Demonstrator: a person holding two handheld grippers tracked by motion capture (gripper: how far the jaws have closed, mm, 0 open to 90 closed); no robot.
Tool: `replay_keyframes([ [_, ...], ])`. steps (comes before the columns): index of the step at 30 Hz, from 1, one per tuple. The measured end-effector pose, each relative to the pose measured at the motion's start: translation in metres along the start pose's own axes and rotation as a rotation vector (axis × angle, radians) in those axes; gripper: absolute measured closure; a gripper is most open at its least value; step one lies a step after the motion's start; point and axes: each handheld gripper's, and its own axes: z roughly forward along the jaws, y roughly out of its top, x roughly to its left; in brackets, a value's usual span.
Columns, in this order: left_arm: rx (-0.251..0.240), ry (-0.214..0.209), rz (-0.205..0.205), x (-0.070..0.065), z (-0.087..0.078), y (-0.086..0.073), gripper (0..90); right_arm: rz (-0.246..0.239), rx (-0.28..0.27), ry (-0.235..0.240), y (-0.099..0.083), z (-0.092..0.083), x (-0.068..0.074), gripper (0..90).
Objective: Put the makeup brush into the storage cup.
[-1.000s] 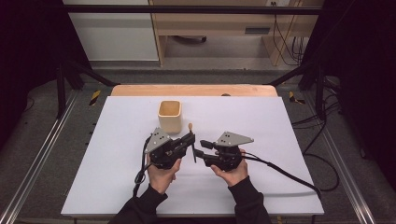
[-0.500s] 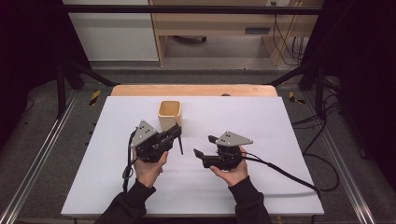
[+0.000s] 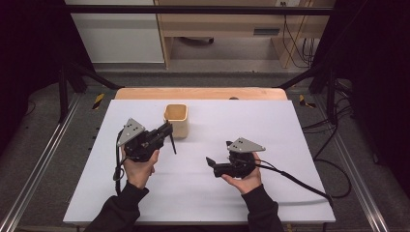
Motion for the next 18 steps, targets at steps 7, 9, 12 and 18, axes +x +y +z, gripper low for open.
replay_keyframes([
  [7, 0.003, 0.011, -0.005, 0.010, -0.002, 0.009, 83.0, 0.027, -0.032, -0.032, -0.004, -0.016, -0.010, 8.1],
  [9, 0.003, 0.014, -0.008, 0.013, -0.002, 0.011, 83.0, 0.039, -0.040, -0.041, -0.006, -0.021, -0.015, 7.7],
  [12, 0.001, 0.019, -0.008, 0.015, -0.002, 0.013, 83.0, 0.054, -0.056, -0.056, -0.010, -0.029, -0.020, 7.6],
  [18, 0.004, 0.023, 0.002, 0.018, 0.000, 0.019, 83.0, 0.080, -0.074, -0.085, -0.019, -0.042, -0.031, 7.3],
])
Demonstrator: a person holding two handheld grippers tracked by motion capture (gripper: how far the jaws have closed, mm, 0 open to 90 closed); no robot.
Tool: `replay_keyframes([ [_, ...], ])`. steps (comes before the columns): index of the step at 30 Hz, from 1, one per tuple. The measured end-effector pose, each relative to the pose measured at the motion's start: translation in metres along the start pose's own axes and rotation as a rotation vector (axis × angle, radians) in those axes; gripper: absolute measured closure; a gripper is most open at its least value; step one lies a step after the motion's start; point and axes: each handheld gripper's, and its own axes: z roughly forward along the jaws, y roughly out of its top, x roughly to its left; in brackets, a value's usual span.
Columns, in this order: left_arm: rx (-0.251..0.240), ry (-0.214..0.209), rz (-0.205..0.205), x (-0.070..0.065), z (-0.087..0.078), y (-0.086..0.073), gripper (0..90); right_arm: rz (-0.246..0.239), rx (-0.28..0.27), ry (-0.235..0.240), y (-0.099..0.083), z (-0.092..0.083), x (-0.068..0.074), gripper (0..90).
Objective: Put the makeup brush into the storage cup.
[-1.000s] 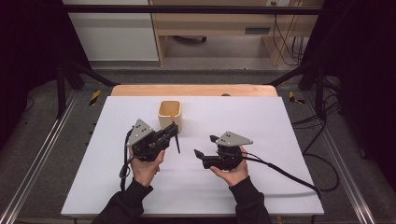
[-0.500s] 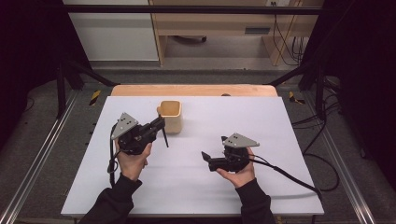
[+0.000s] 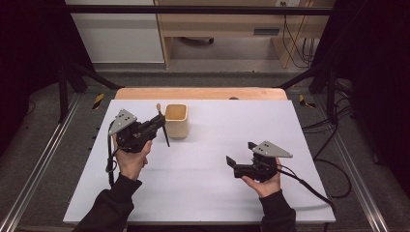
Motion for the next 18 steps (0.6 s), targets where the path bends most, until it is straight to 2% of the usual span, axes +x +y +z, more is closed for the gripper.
replay_keyframes([
  [8, 0.002, 0.003, 0.015, 0.005, 0.007, 0.011, 83.0, 0.023, -0.010, -0.037, -0.009, -0.011, -0.012, 7.5],
  [18, 0.009, 0.019, 0.062, 0.007, 0.020, 0.026, 83.0, 0.030, -0.007, -0.057, -0.015, -0.016, -0.019, 7.3],
])
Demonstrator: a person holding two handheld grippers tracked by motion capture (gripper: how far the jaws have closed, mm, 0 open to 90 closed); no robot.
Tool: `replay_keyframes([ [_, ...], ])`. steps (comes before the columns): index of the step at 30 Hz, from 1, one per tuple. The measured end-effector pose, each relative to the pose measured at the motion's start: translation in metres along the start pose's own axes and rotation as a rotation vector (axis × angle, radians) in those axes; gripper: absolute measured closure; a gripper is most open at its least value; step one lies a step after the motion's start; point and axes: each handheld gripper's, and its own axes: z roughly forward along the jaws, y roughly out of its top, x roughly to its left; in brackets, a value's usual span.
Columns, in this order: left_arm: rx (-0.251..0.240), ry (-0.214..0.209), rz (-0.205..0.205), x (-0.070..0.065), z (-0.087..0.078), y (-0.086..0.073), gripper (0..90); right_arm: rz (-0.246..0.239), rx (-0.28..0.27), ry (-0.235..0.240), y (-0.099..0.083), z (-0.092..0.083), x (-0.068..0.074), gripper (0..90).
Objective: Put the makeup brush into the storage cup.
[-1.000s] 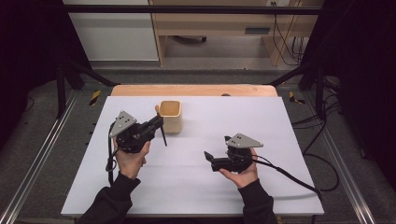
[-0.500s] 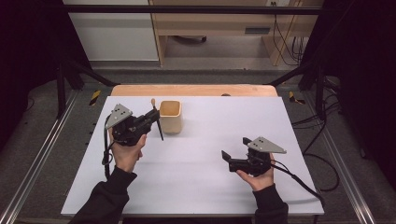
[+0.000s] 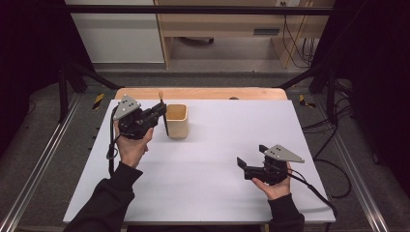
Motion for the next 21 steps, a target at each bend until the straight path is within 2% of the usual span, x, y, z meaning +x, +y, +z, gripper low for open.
replay_keyframes([
  [11, 0.011, 0.013, -0.005, 0.008, 0.019, 0.007, 83.0, -0.004, 0.012, -0.014, -0.004, -0.001, -0.002, 6.4],
  [21, 0.005, 0.029, -0.002, 0.015, 0.029, 0.016, 83.0, 0.005, 0.017, -0.027, -0.007, -0.001, -0.005, 6.4],
])
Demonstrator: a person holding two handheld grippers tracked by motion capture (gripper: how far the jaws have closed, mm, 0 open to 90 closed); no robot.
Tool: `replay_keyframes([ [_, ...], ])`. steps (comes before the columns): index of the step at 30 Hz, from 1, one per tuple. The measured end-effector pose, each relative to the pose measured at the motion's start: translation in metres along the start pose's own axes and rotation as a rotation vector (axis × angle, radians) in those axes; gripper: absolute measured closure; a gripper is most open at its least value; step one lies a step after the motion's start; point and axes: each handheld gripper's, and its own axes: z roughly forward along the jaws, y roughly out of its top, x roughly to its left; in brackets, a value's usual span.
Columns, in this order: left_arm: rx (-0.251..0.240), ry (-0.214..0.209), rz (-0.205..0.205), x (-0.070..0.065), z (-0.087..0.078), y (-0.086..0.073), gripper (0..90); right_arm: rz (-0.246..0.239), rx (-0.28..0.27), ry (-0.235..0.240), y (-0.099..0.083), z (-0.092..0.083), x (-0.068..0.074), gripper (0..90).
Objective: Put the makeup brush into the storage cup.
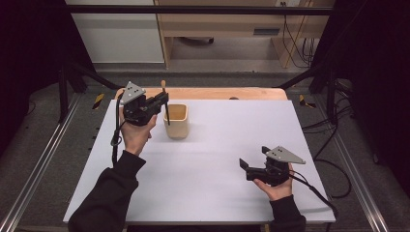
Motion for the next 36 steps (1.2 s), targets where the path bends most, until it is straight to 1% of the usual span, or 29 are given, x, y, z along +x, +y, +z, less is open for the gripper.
replay_keyframes([
  [6, 0.007, 0.018, 0.016, 0.001, 0.009, 0.005, 83.0, 0.001, -0.002, -0.002, 0.000, 0.000, -0.001, 6.4],
  [16, 0.008, 0.040, 0.009, 0.009, 0.025, 0.010, 83.0, -0.002, -0.006, -0.001, 0.000, 0.000, -0.001, 6.2],
  [17, 0.012, 0.047, 0.013, 0.010, 0.027, 0.009, 83.0, -0.003, -0.006, -0.002, 0.000, 0.000, -0.001, 6.2],
  [22, 0.010, 0.051, 0.010, 0.013, 0.036, 0.007, 83.0, -0.003, -0.003, -0.004, 0.000, 0.000, -0.002, 5.2],
  [24, 0.011, 0.062, 0.014, 0.014, 0.039, 0.005, 83.0, -0.002, -0.004, -0.005, 0.000, 0.000, -0.002, 4.9],
  [28, 0.022, 0.068, 0.014, 0.019, 0.046, 0.001, 83.0, -0.009, -0.005, -0.015, 0.000, -0.001, -0.002, 4.2],
  [31, 0.026, 0.072, 0.010, 0.022, 0.049, -0.001, 83.0, -0.007, -0.002, -0.015, 0.001, -0.001, -0.003, 3.8],
  [36, 0.029, 0.076, 0.015, 0.024, 0.051, -0.005, 83.0, -0.004, -0.007, -0.013, 0.001, -0.002, -0.003, 3.7],
])
